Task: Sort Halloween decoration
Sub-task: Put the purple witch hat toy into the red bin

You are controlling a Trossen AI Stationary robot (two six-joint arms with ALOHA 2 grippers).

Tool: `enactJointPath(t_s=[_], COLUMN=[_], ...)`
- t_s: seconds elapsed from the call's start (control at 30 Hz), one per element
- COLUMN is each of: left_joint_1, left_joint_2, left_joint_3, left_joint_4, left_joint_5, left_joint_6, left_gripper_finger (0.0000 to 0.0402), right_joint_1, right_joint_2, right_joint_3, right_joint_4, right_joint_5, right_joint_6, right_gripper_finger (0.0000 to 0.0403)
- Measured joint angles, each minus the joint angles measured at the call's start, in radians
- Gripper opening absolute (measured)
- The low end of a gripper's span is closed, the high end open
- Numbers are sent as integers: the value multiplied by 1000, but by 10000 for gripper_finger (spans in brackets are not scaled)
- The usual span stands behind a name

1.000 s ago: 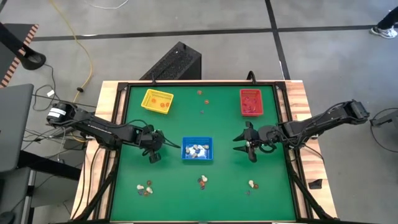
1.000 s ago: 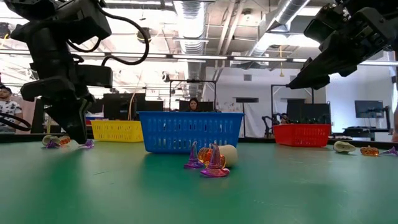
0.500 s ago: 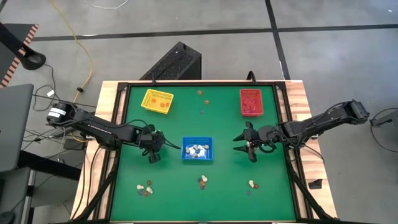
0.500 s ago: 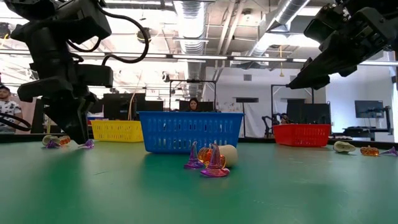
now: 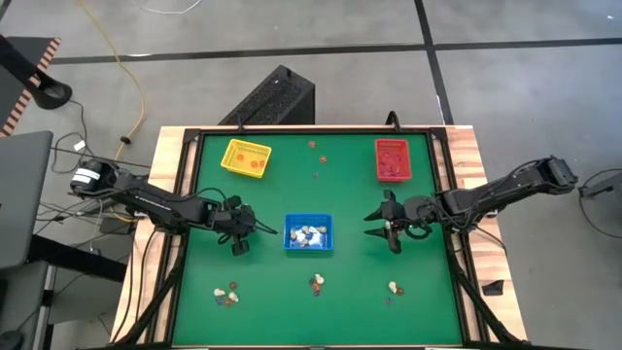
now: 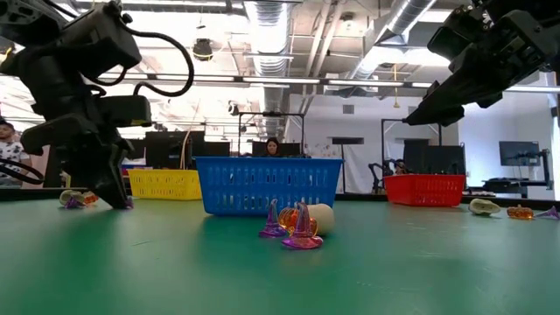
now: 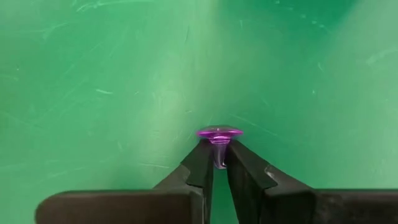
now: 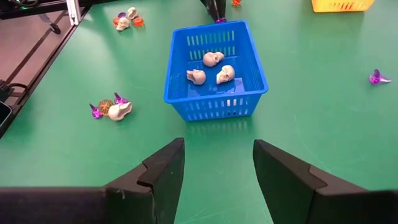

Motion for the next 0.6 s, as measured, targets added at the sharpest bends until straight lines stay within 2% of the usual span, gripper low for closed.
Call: enactJointPath(t_s=[0.23, 0.4, 0.6], left_joint_1=[0, 0, 1], left_joint_2=[1, 0, 5], left_joint_3=[-2, 2, 91], left_joint_4=[12, 93, 113], left_joint_5=[0, -4, -5], left_joint_6=[28, 67, 169], left_gripper_finger=[5, 2, 2], right_joint_1=[0, 1, 3], right_joint_2=[0, 0, 0], right_joint_3=[0, 0, 0], right_joint_4=[7, 29, 24], right_joint_5=[0, 0, -4], right_joint_6=[0, 0, 1], right_gripper_finger=[221, 221, 221])
